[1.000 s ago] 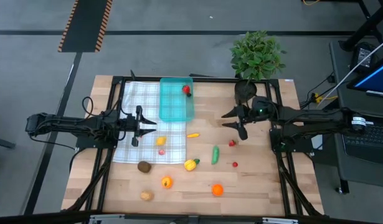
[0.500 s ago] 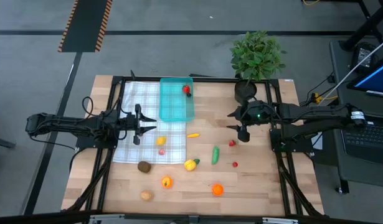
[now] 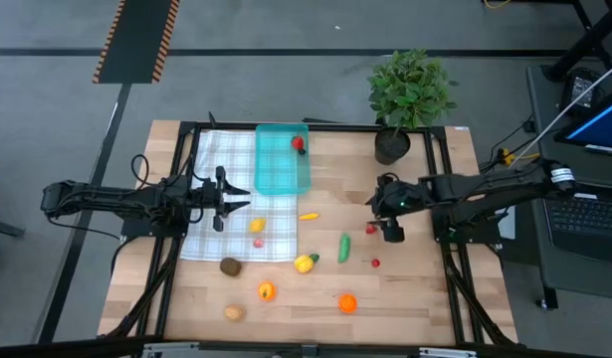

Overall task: Pick and placing Produce into tupperware
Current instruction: Put the red strawberry into the blue bin

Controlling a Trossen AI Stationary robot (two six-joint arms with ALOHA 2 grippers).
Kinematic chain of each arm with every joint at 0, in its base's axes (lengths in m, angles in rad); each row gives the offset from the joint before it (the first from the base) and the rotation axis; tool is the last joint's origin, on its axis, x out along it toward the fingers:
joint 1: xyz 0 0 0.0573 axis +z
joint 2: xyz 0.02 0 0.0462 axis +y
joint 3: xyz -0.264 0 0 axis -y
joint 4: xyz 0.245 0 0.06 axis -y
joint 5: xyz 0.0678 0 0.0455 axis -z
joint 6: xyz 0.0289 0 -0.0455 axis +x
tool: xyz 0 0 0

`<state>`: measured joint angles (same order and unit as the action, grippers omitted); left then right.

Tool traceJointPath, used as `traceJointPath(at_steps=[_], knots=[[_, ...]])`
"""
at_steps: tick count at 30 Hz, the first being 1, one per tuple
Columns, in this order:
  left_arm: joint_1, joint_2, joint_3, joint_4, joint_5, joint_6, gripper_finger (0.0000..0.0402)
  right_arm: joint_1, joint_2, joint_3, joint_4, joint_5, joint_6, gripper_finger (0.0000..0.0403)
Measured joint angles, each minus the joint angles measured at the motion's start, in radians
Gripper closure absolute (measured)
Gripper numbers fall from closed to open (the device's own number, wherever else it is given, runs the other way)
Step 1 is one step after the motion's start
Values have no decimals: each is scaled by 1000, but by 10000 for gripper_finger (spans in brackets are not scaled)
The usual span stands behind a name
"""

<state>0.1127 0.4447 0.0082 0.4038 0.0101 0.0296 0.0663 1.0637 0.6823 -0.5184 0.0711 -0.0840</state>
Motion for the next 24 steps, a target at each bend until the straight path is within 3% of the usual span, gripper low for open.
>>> traceJointPath(at_steps=[10,24], knots=[[0,0,0,0,-1,0,278,44,133,0,-96,59,32,134],[0,0,0,-6,-1,0,278,44,264,0,-83,17,57,134]])
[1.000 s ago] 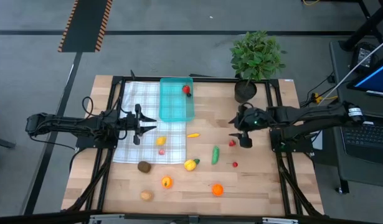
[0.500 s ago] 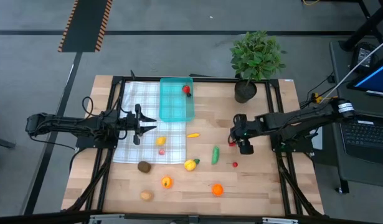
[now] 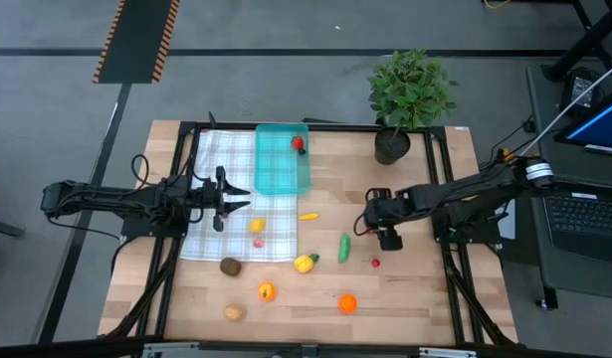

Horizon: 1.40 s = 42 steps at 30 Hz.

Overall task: Pick and placing Produce into tupperware
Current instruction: Put the red strawberry into the blue bin

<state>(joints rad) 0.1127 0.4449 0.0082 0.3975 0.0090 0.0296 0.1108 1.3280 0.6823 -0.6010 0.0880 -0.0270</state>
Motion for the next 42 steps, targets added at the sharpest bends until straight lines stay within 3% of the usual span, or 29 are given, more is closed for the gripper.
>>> traceJointPath(at_steps=[24,33,42], knots=[[0,0,0,-5,0,0,278,0,182,2,65,-41,22,134],[0,0,0,-8,0,0,278,0,192,2,80,-43,18,135],[0,0,0,-8,-1,1,278,1,193,0,86,-51,20,195]])
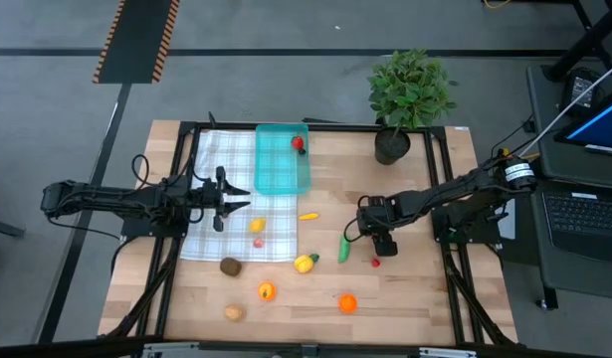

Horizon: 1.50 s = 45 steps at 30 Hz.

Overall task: Pick and placing Produce into tupperware
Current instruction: Put the red strawberry into the blue bin

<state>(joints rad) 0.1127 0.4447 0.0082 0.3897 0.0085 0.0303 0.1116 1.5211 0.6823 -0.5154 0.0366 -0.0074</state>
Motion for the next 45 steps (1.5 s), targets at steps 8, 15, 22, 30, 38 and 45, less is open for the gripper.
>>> traceJointPath(at_steps=[8,15,22,30,38,45], knots=[[0,0,0,0,0,0,278,1,1,0,4,-4,5,253],[0,0,0,0,0,0,278,0,1,0,11,5,86,258],[0,0,0,0,0,0,278,-5,3,10,12,11,145,261],[0,0,0,0,0,0,278,-18,6,48,74,33,103,262],[0,0,0,-2,0,0,278,-124,-74,56,95,-9,41,264],[0,0,0,-12,0,0,278,-238,-260,43,115,-14,-36,264]])
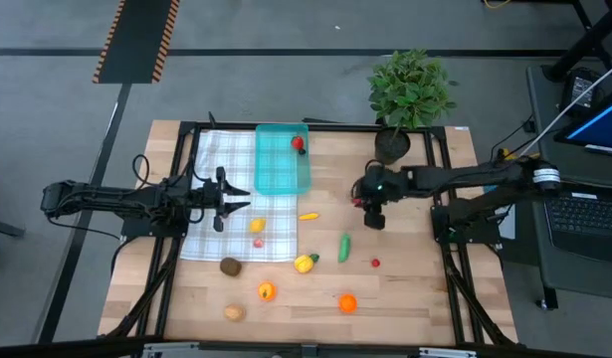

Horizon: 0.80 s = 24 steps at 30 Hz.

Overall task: Pick and placing Produce into tupperware
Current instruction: Put the red strawberry into the blue bin

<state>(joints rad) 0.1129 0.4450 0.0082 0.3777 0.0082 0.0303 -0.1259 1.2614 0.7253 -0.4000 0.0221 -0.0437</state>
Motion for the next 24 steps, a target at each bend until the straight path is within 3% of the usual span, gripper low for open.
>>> traceJointPath(at_steps=[6,12,18,24], knots=[[0,0,0,-4,0,6,278,-60,-143,-122,175,-44,-16,264],[1,0,0,-4,0,6,278,-71,-239,-321,524,-51,-12,264],[1,0,0,-4,0,6,278,-71,-263,-483,866,-63,64,264],[1,0,0,-3,0,5,278,-71,-263,-549,1059,-69,63,264]])
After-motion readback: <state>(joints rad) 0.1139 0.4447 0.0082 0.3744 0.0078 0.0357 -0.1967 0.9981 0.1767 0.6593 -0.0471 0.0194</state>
